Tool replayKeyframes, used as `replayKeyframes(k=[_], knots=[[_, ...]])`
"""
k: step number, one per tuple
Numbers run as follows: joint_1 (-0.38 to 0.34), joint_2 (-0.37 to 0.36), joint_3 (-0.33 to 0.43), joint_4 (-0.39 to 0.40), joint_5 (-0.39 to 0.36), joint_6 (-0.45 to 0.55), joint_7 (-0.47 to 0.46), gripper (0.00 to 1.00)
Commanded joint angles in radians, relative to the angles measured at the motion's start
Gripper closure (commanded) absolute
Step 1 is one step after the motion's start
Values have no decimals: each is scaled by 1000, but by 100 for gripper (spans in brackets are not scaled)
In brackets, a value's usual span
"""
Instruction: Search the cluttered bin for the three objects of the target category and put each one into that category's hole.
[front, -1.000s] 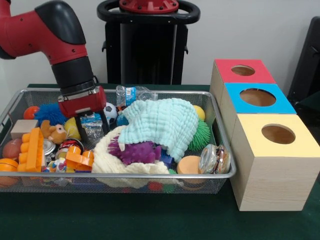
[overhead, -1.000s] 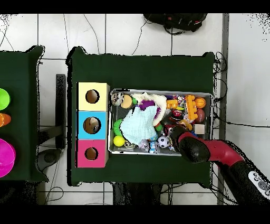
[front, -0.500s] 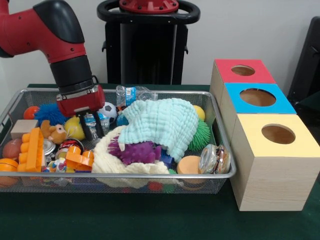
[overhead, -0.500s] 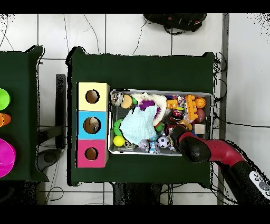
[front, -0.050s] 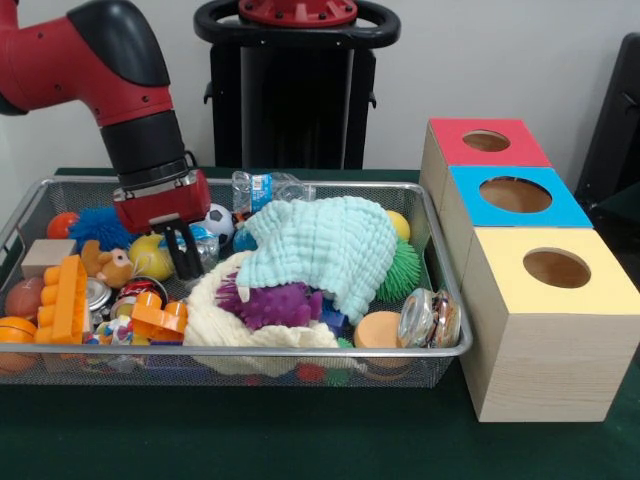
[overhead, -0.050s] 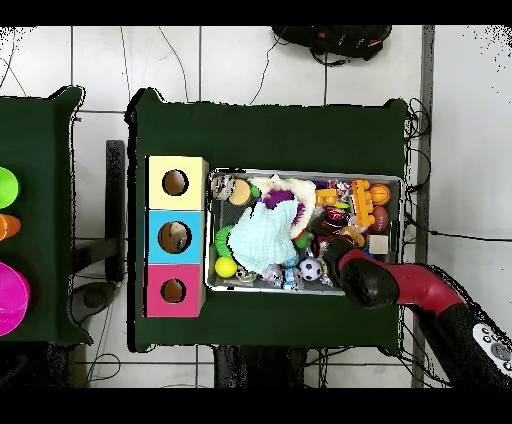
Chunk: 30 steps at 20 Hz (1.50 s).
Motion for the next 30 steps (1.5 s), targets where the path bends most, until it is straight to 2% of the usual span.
replayKeyframes(k=[1, 5, 9, 10, 13, 17, 23, 30], knots=[[34, -24, 34, -66, -17, 127, -140, 100], [31, -11, 32, -71, -7, 127, -132, 100], [38, -21, 16, -58, -26, 85, -100, 100], [47, -37, 2, -47, -23, 83, -79, 0], [75, -96, -38, -24, 7, 141, -49, 0], [65, -154, -50, 5, 74, 262, -75, 0], [30, -135, -34, 9, 87, 287, -103, 0], [48, -98, -37, 9, 57, 256, -85, 0]])
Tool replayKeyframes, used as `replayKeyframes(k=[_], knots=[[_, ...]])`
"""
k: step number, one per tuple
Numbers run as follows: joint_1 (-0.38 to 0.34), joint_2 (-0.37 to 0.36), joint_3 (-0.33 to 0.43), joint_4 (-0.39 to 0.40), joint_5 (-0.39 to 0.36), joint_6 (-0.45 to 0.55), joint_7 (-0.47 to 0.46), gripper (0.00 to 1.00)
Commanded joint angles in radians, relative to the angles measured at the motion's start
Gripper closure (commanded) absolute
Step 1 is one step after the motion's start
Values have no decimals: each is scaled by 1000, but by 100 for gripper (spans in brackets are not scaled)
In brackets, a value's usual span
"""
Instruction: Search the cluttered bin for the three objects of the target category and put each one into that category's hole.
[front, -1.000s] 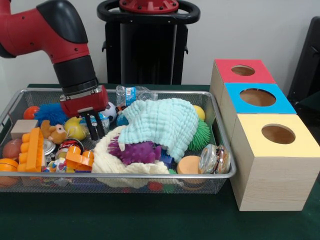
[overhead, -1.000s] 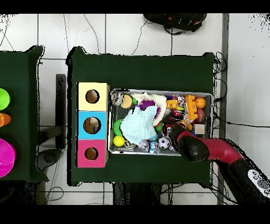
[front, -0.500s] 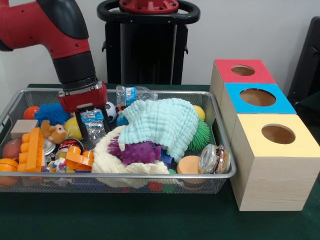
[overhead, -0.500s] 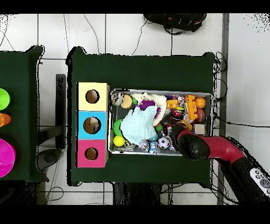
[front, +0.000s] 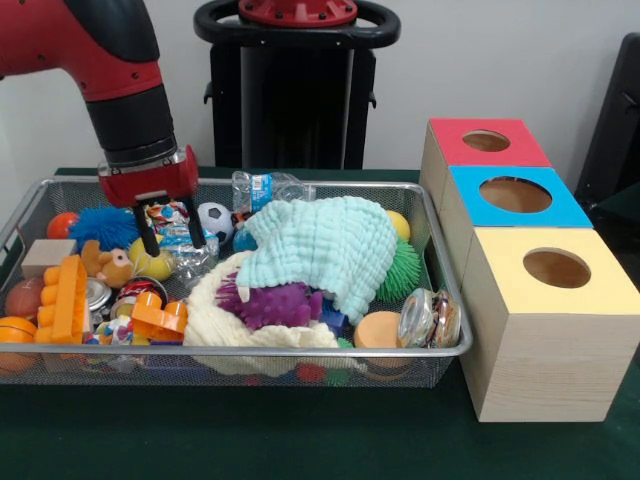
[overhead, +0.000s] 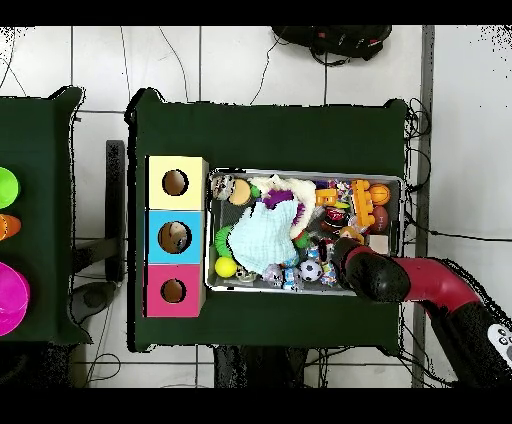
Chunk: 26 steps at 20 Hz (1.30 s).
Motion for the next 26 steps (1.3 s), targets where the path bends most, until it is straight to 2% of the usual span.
replayKeyframes(k=[1, 7, 11, 16, 19, 26], knots=[[1, 20, -17, 13, -9, 75, -87, 0], [19, 30, -35, 66, -44, 1, -37, 0], [57, 81, -63, 33, -86, -67, -6, 0], [89, 102, -99, 9, -170, -171, 7, 0], [129, 130, -157, -27, -212, -242, 58, 0], [139, 153, -155, -47, -177, -243, 22, 0]])
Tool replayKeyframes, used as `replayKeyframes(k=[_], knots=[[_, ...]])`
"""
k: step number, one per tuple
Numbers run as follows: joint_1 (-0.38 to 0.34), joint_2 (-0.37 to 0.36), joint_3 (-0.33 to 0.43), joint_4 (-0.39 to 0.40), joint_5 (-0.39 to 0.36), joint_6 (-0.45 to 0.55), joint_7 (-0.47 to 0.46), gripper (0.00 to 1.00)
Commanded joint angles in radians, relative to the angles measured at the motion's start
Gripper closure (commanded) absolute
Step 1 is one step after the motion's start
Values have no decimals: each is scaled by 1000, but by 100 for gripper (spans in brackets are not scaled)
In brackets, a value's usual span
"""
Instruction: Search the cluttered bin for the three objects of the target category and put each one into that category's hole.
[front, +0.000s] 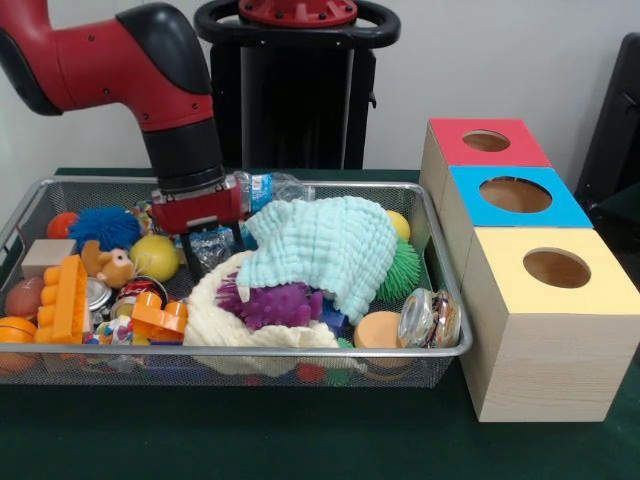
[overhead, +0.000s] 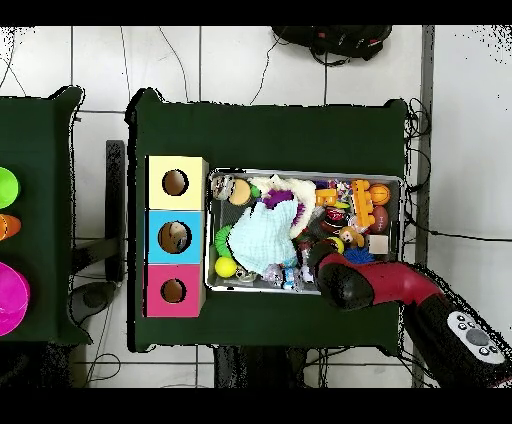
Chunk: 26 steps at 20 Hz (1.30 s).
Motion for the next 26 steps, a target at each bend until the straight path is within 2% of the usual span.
replayKeyframes(k=[1, 13, 14, 18, 26], knots=[[29, 68, -49, -57, -49, 3, 17, 0], [-1, 66, -16, -57, -24, 21, -17, 0], [-8, 67, -13, -54, -27, 9, -13, 100], [-5, 65, -18, -53, -27, 3, -7, 100], [-24, 77, 8, -62, -6, 55, -47, 100]])
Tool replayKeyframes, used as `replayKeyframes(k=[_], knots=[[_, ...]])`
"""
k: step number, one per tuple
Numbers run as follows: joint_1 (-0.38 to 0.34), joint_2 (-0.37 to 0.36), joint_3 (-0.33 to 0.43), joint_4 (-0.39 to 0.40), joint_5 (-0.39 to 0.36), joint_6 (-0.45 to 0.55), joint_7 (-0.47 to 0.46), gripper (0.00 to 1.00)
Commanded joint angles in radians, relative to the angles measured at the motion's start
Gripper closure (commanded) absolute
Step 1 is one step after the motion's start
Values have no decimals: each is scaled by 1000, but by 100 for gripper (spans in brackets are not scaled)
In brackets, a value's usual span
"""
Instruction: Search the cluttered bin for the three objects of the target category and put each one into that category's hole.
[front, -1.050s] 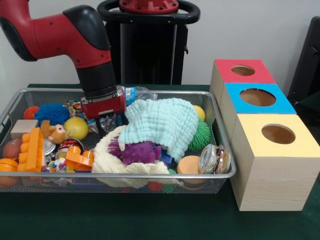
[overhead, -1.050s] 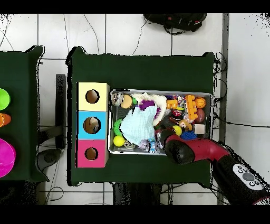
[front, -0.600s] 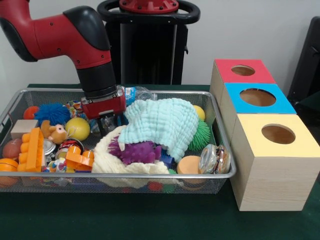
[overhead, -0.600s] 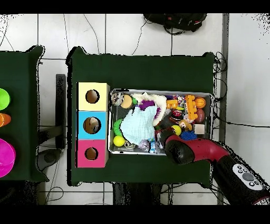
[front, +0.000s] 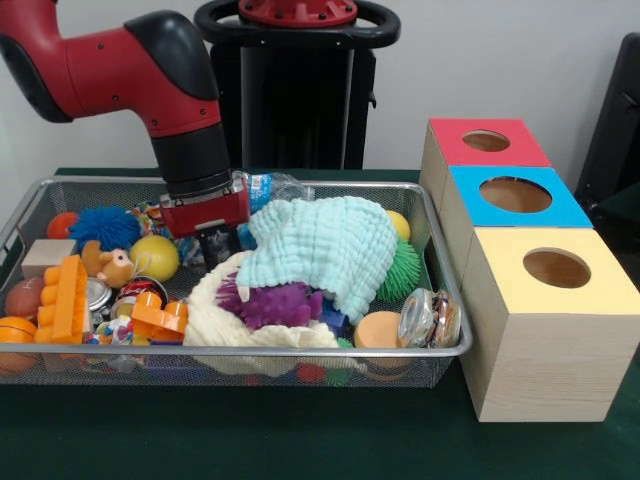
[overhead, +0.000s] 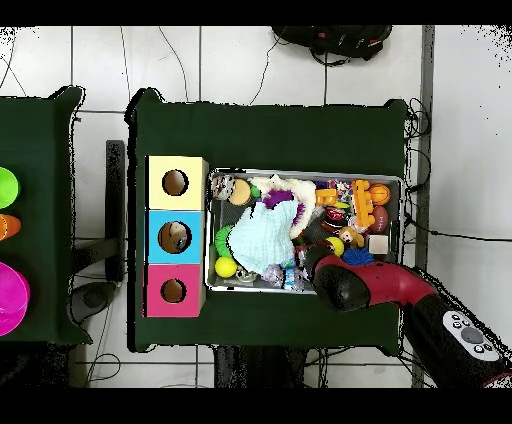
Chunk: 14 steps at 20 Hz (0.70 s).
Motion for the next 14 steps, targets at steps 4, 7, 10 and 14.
replayKeyframes(k=[4, 7, 10, 14], knots=[[-40, 52, 30, -55, 6, 95, -58, 100], [-46, 28, 34, -40, 37, 140, -66, 100], [-20, -74, 20, 7, 97, 224, -57, 100], [15, -201, 14, 59, 191, 353, -50, 100]])
